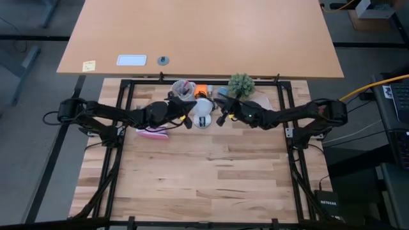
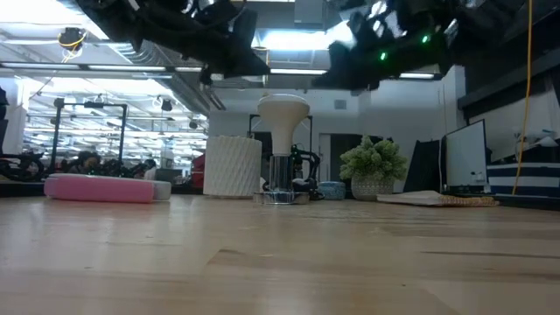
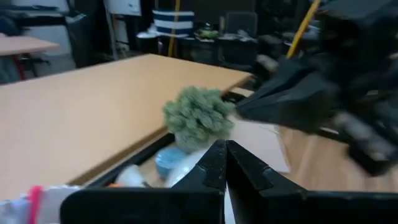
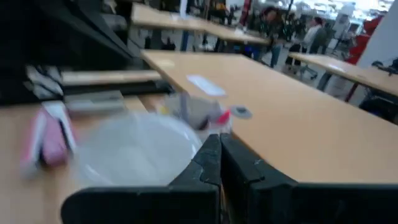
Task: Screw lightbulb
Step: Remove the white light bulb from the silver lamp
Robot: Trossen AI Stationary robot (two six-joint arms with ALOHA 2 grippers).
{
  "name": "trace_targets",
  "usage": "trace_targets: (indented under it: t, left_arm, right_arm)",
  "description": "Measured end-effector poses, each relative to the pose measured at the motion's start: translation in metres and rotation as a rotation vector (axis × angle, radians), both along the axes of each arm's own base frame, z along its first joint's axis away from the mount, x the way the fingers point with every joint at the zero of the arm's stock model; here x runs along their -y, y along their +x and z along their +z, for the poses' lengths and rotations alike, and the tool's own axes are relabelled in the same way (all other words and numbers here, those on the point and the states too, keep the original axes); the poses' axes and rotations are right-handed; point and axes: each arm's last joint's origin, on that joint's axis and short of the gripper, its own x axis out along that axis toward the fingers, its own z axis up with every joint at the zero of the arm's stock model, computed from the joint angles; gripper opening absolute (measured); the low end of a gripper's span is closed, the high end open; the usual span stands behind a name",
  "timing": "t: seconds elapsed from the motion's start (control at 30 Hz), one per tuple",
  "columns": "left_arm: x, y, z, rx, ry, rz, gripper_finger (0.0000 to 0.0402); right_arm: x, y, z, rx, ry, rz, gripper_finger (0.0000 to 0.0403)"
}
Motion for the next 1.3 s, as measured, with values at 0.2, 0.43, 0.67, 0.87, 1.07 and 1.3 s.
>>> trace_targets:
  t: [0.2, 0.43, 0.67, 0.87, 1.07, 1.3]
  left_arm:
    - [-0.015, -0.008, 0.009, 0.019, 0.031, 0.100, 0.0001]
    - [-0.039, -0.013, 0.002, -0.022, -0.015, 0.161, 0.0001]
    - [-0.044, -0.013, -0.006, -0.057, -0.070, 0.099, 0.0001]
    - [-0.042, -0.012, -0.012, -0.101, -0.096, 0.064, 0.0001]
    - [-0.037, -0.011, -0.016, -0.124, -0.150, 0.024, 0.0001]
    - [-0.035, -0.012, -0.019, -0.135, -0.202, 0.001, 0.0001]
  right_arm:
    - [-0.035, -0.005, 0.022, 0.091, 0.019, 0.156, 0.0003]
    - [-0.072, 0.002, 0.009, 0.065, 0.076, 0.309, 0.0003]
    - [-0.062, 0.013, -0.015, 0.008, 0.073, 0.211, 0.0003]
    - [-0.045, 0.016, -0.021, 0.004, 0.076, 0.157, 0.0003]
    - [-0.029, 0.015, -0.022, 0.004, 0.078, 0.104, 0.0003]
    - [-0.022, 0.014, -0.022, 0.003, 0.084, 0.083, 0.0003]
